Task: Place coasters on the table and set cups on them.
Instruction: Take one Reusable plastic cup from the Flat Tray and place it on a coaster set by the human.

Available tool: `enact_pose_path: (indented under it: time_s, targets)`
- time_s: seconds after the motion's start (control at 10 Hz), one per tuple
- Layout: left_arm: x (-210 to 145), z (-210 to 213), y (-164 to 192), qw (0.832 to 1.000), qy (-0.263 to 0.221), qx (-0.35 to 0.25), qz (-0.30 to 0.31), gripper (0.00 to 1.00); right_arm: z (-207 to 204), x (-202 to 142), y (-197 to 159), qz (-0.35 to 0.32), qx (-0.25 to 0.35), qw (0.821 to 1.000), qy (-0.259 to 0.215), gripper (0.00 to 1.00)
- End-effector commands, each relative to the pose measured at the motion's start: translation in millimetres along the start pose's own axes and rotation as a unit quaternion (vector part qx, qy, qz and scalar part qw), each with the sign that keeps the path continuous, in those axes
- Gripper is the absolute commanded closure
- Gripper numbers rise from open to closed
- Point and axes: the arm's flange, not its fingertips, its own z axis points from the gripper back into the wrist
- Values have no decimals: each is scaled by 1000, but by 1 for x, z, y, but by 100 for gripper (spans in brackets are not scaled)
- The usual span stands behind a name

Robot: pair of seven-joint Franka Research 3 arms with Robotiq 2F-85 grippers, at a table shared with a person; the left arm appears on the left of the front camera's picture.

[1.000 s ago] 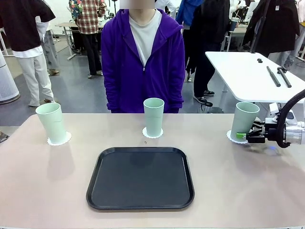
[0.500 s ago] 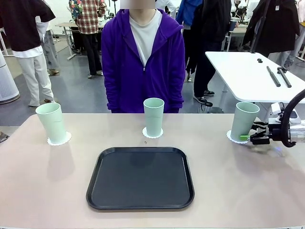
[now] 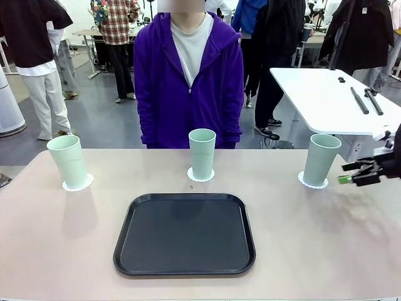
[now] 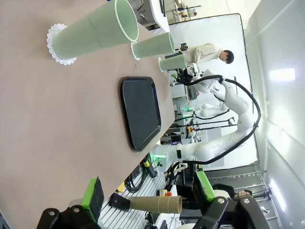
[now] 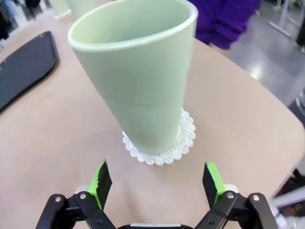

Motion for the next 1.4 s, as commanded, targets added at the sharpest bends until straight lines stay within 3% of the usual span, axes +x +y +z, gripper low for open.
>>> enact_pose_path:
  time_s: [0.0, 0.2, 0.5, 0.6, 0.8, 1.0, 1.3]
  targets:
    - [-1, 2, -1, 1000, -2, 0, -4, 0, 38, 46, 29, -44, -31, 997, 56, 0]
    - [-1, 2, -1, 1000, -2, 0, -4, 0, 67, 89, 52, -52, -79, 988, 126, 0]
    - [-1, 2, -1, 1000, -2, 0, -4, 0, 84, 172, 91, -122, -139, 969, 166, 0]
    - [-1, 2, -1, 1000, -2, 0, -4, 0, 82, 193, 106, -154, -170, 950, 213, 0]
    - [-1, 2, -1, 1000, -2, 0, -4, 0, 75, 227, 131, -141, -205, 930, 272, 0]
    - [-1, 2, -1, 1000, -2, 0, -4, 0, 64, 244, 151, -143, -220, 910, 320, 0]
    - [-1, 2, -1, 1000, -2, 0, -4, 0, 52, 255, 169, -146, -198, 904, 351, 0]
